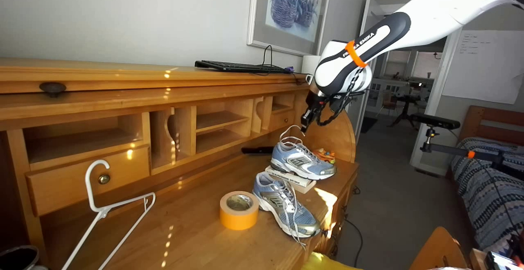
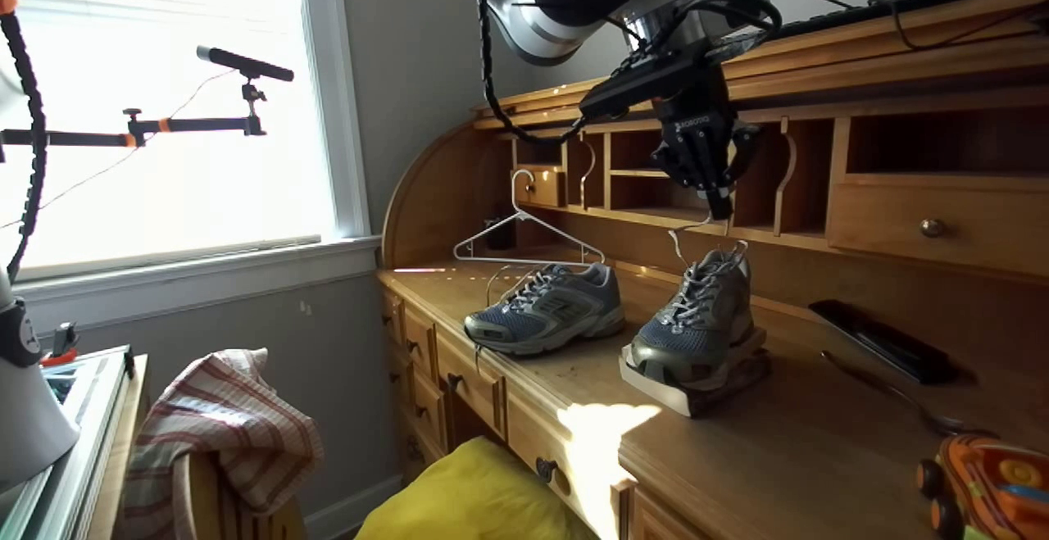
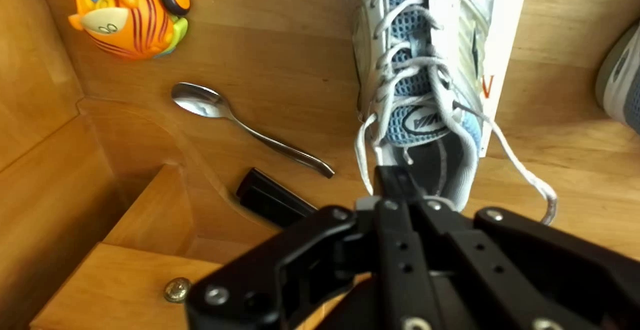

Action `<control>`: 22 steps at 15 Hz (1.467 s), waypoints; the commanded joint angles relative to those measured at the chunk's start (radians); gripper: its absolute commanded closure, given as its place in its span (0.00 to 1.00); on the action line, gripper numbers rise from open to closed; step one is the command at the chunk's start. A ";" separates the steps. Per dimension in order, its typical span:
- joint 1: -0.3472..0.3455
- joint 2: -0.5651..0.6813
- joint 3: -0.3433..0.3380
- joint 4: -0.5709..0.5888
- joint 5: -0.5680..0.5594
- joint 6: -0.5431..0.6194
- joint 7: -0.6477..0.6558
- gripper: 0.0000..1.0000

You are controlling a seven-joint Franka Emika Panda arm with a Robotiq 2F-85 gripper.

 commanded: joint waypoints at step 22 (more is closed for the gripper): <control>-0.053 0.258 0.098 0.205 0.027 0.017 -0.023 0.71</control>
